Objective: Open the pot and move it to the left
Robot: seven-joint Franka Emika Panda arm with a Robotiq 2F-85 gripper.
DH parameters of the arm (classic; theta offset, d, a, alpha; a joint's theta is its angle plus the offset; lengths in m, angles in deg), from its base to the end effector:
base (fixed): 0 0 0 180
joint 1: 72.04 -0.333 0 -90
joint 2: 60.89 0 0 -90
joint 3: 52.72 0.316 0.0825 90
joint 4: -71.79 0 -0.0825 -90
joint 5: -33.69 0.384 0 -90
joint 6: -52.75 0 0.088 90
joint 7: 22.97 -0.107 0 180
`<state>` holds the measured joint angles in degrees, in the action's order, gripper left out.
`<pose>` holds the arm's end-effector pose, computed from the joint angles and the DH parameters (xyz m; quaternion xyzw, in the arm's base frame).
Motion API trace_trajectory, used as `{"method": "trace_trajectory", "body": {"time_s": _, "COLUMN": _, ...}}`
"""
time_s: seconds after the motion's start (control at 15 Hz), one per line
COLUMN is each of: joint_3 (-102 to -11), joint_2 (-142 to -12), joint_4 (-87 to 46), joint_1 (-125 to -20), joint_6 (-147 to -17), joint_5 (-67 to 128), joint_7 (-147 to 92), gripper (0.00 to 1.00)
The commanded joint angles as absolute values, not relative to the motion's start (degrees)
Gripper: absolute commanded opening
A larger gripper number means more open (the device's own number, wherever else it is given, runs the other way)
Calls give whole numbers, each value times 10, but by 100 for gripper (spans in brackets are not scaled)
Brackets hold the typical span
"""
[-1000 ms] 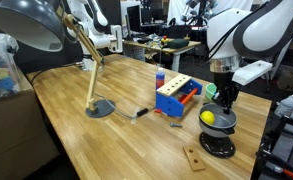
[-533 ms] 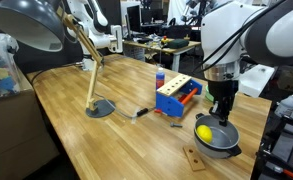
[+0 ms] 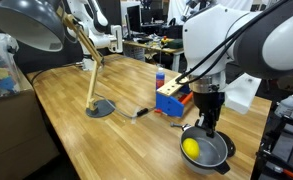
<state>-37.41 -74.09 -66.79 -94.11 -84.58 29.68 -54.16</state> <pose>0.3680 0.2866 0.2008 0.9892 0.0823 -0.1054 0.0599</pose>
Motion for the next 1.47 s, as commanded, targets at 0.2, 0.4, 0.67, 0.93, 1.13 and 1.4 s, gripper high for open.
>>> {"method": "trace_trajectory", "body": {"time_s": 0.2, "joint_3": -379, "joint_2": -745, "joint_4": -663, "joint_1": -945, "joint_6": -842, "joint_5": 299, "joint_7": -540, "gripper": 6}}
{"method": "trace_trajectory", "body": {"time_s": 0.4, "joint_3": -379, "joint_2": -745, "joint_4": -663, "joint_1": -945, "joint_6": -842, "joint_5": 299, "joint_7": -540, "gripper": 1}}
{"method": "trace_trajectory", "body": {"time_s": 0.67, "joint_3": -374, "joint_2": -763, "joint_4": -628, "joint_1": -960, "joint_6": -846, "joint_5": 288, "joint_7": -543, "gripper": 1}}
{"method": "trace_trajectory", "body": {"time_s": 0.93, "joint_3": -362, "joint_2": -793, "joint_4": -565, "joint_1": -983, "joint_6": -840, "joint_5": 292, "joint_7": -519, "gripper": 1}}
{"method": "trace_trajectory", "body": {"time_s": 1.13, "joint_3": -353, "joint_2": -836, "joint_4": -511, "joint_1": -1003, "joint_6": -835, "joint_5": 293, "joint_7": -492, "gripper": 1}}
{"method": "trace_trajectory", "body": {"time_s": 1.4, "joint_3": -352, "joint_2": -903, "joint_4": -434, "joint_1": -1035, "joint_6": -817, "joint_5": 288, "joint_7": -457, "gripper": 1}}
